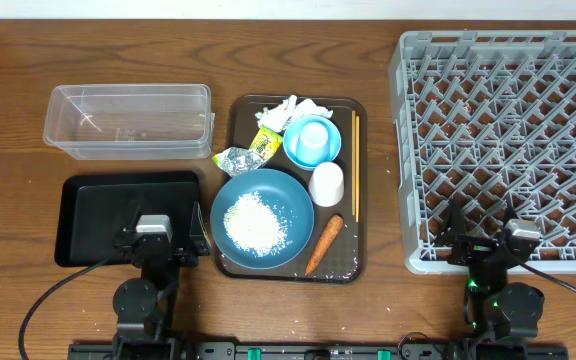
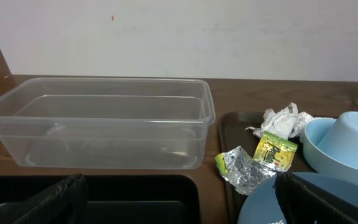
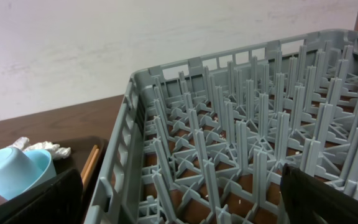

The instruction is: Sort waste into correct bins and load items into the dishwasher rack

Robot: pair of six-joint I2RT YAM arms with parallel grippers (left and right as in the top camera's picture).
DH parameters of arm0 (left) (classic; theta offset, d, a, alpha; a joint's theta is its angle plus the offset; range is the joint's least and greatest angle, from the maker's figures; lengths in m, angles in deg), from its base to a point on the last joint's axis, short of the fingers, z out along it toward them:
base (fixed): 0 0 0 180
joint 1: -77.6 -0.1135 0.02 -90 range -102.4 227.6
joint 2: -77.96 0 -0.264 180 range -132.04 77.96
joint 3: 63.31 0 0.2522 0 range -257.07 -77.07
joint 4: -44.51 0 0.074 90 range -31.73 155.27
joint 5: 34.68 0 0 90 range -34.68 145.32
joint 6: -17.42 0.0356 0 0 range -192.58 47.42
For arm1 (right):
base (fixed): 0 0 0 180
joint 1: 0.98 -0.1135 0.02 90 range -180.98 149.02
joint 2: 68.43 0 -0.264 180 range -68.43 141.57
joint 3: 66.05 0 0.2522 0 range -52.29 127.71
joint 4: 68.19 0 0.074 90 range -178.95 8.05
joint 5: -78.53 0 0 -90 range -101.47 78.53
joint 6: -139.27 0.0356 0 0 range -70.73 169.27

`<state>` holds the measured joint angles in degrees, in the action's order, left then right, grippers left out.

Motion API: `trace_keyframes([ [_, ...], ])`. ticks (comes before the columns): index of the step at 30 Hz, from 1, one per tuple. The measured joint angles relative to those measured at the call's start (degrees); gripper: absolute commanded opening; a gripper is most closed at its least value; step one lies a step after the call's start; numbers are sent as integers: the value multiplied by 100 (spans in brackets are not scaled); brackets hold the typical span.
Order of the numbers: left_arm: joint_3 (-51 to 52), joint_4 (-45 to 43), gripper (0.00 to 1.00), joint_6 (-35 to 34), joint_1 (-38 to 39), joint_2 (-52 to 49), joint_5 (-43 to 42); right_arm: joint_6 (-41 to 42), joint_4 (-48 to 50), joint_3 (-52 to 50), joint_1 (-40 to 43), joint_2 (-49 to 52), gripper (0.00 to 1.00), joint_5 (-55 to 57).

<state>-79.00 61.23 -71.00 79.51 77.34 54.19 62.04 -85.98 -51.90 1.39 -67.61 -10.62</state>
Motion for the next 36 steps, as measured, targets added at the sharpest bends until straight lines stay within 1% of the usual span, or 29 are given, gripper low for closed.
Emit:
trace_keyframes([
  [4,24,-70,98,-37,0,0,-57,0,0,0,0,2,99,0],
  [6,42,-94,98,-236,-2,-2,-310,0,0,0,0,0,99,0],
  [11,46,-278,98,-1353,-4,-2,-1727,0,0,0,0,0,99,0],
  [15,118,-629,98,-2057,-4,-9,-2382,0,2,0,0,0,99,0],
  [19,153,-1360,98,-2417,-4,-17,-2892,0,0,0,0,0,99,0],
  [21,153,-1436,98,-2498,-4,-17,-3077,0,2,0,0,0,99,0],
  [25,109,-1335,98,-2590,-4,-94,-3329,0,2,0,0,0,99,0],
  [29,-332,-940,98,-2623,-4,-514,-3449,0,4,0,0,0,99,0],
  [32,-953,-466,98,-2559,-4,-1093,-3497,0,2,0,0,0,99,0],
  [36,-2109,734,98,-2302,-4,-2190,-3611,0,4,0,0,0,99,0],
])
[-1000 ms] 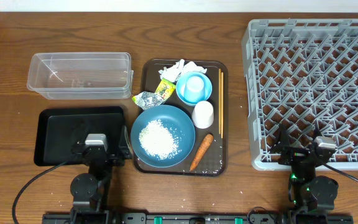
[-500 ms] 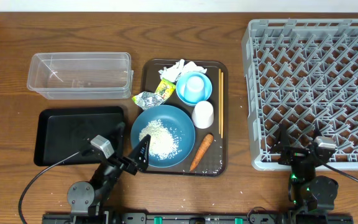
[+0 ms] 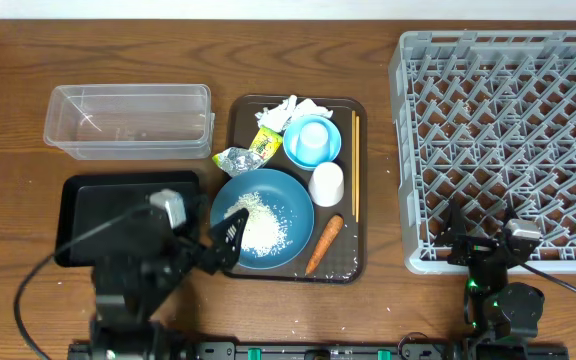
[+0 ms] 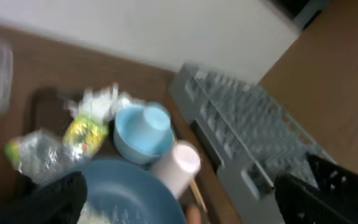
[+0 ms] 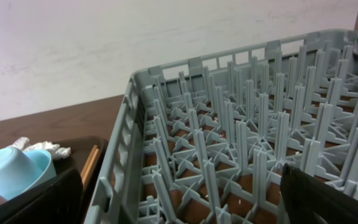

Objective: Sort waste into correct bins and load items into the dishwasher rack
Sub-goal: 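Move the left gripper over the blue plate of rice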

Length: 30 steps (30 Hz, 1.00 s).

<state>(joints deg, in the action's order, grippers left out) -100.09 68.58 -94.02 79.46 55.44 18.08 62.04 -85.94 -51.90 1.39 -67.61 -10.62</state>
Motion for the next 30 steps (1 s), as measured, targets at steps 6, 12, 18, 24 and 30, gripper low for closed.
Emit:
trace_keyframes([
  [6,-2006,2378,98,535,2,-2002,-125,0,-4,0,0,2,99,-4],
  [12,-3510,3764,98,846,0,-3650,-98,0,-4,0,0,0,99,-2],
  [18,-3659,3899,98,450,7,-4363,-203,0,-4,0,0,0,99,0],
  [24,-3659,3910,98,297,374,-4487,-125,0,-2,0,0,0,99,-2],
  [30,-3696,3941,98,-61,1558,-4522,863,0,-2,0,0,0,99,-2],
])
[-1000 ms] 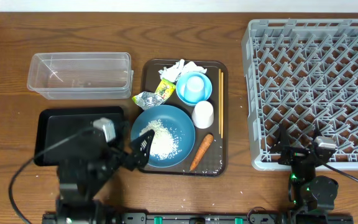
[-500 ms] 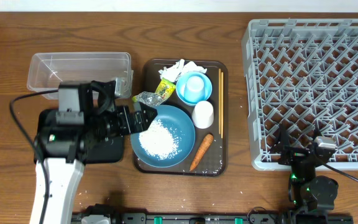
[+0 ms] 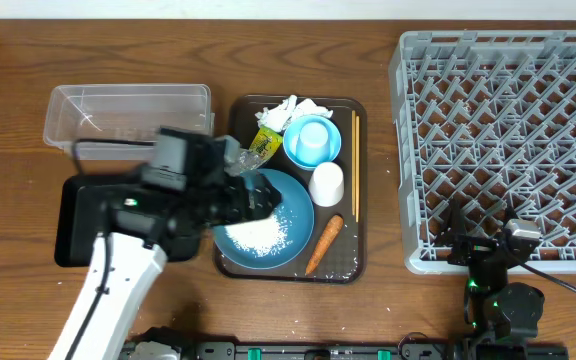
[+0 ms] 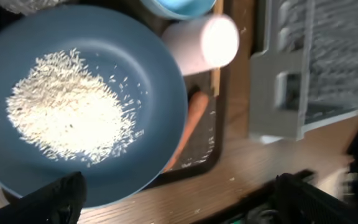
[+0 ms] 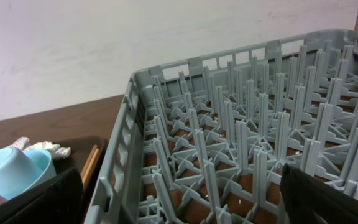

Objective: Sort waste into correct bins and load items into the dishwasher rack
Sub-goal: 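Move the left gripper over the blue plate of rice, then lower the left gripper and grasp the blue plate's rim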

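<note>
A brown tray point(image 3: 360, 262) holds a blue plate of rice point(image 3: 290, 228), an orange carrot point(image 3: 324, 244), a white cup point(image 3: 326, 184), a light blue bowl with a cup in it point(image 3: 312, 140), chopsticks point(image 3: 355, 160), crumpled tissue point(image 3: 294, 107), a yellow-green wrapper point(image 3: 265, 143) and foil point(image 3: 230, 157). My left gripper point(image 3: 254, 196) hangs open over the plate's left half, looking down on the rice point(image 4: 67, 115), the carrot point(image 4: 188, 127) and the cup point(image 4: 201, 43). My right gripper point(image 3: 478, 243) rests open at the front edge of the grey rack point(image 3: 508, 120).
A clear plastic bin point(image 3: 128, 118) stands at the back left and a black bin point(image 3: 76, 215) in front of it, partly under my left arm. The rack point(image 5: 229, 124) fills the right side of the table.
My left arm has risen and reached over the tray: the gripper was at the plate's left edge, now it is above the plate and faces straight down. The right arm is unmoved.
At first both arms sat at the table's front, the left gripper over the black bin facing the clear bin. Then the left gripper had turned toward the tray by the plate's edge. Now it hangs open above the rice plate. Nothing on the tray has moved.
</note>
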Robot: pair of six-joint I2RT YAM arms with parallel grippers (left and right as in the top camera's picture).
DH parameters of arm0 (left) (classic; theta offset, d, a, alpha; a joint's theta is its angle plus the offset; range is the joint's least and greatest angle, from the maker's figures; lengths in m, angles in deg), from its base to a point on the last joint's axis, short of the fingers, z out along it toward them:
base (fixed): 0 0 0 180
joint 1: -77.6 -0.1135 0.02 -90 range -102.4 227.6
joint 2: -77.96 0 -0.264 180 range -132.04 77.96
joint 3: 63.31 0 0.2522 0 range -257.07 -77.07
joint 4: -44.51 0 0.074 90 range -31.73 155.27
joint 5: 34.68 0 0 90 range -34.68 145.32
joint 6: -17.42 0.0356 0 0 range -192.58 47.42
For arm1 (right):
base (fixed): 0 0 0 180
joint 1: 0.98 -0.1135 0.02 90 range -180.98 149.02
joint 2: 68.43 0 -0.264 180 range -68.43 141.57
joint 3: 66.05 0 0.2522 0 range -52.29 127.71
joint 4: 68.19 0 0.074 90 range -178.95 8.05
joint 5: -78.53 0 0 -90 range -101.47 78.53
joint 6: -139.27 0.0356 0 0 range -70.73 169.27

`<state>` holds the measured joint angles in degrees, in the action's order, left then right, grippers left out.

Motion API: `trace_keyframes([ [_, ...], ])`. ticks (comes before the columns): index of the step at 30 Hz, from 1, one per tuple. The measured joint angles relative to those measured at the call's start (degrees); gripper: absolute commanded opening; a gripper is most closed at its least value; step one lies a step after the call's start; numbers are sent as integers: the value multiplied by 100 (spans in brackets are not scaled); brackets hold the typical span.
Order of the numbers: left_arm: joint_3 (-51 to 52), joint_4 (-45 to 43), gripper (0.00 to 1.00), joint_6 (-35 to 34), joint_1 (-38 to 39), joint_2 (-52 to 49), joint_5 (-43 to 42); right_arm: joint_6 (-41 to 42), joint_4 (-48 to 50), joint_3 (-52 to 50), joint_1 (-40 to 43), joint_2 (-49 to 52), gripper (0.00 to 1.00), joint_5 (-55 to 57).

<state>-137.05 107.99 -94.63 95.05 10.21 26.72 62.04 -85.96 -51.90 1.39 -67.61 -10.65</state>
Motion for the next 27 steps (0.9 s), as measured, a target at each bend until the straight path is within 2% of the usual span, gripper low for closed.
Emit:
trace_keyframes([
  [5,-433,201,98,-232,966,-527,914,0,0,0,0,0,99,2],
  [12,-1274,625,98,-337,1742,-1556,1836,0,0,0,0,0,99,2],
  [19,-1375,254,98,-348,1939,-2107,2129,0,0,0,0,0,99,0],
  [27,-1375,129,98,-350,1937,-2194,2131,-2,-2,0,0,2,99,0],
])
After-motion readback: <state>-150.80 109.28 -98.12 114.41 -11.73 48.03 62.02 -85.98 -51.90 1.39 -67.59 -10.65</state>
